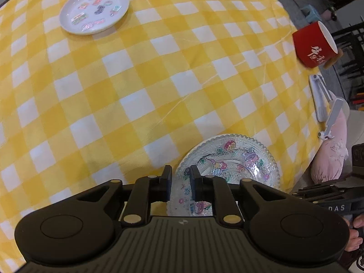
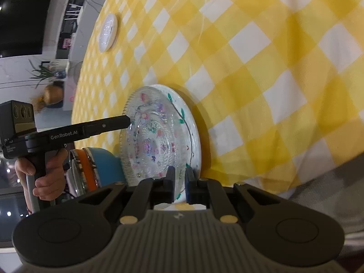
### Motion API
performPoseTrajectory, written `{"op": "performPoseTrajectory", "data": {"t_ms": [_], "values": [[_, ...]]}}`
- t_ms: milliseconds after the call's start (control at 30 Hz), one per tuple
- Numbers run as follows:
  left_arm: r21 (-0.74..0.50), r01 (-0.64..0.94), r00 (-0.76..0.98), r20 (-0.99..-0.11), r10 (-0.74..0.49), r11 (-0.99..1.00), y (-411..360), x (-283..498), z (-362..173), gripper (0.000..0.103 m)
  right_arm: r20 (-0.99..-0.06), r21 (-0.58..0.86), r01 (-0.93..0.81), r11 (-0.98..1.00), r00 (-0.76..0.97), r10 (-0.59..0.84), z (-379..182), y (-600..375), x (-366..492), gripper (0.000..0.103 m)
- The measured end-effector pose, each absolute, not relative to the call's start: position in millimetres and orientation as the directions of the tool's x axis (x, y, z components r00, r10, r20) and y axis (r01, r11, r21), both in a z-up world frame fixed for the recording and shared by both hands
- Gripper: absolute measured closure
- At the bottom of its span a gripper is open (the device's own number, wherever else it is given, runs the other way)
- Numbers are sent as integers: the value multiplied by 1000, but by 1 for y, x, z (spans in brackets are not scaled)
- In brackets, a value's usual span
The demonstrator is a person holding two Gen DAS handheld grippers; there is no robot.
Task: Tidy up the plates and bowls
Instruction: 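Lower the glass plate onto the 'Fruity' plate and open both grippers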
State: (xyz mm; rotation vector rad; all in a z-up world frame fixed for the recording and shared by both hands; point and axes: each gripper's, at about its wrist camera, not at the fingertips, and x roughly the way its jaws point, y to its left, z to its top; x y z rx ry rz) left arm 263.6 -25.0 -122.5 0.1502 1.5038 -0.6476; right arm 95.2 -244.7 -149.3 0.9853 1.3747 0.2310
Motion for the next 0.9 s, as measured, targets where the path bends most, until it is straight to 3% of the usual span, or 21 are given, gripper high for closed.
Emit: {"op": "performPoseTrajectory", "data": {"t_ms": [233,433,733,833,900], "values": [[-300,515,-76,-949,-306,803,-26,264,-123,83,-767,633,410,657,219,603,-139,-233,100,94],[-301,521,-80,-949,-306,799,-28,263,-125,81,-803,595,356,720,225,552,-126,-226,100,82],[-286,524,-53,-951,-305,802,-28,260,-122,80,-809,587,355,727,236,538,-125,-230,98,83],[-225,579,25,-956,-293,784,-31,253,-116,54,-806,592,340,730,240,541,-122,-231,98,82],[-196,590,67,-955,-290,783,-32,248,-113,51,-812,583,324,745,252,526,-119,-232,98,82]]}}
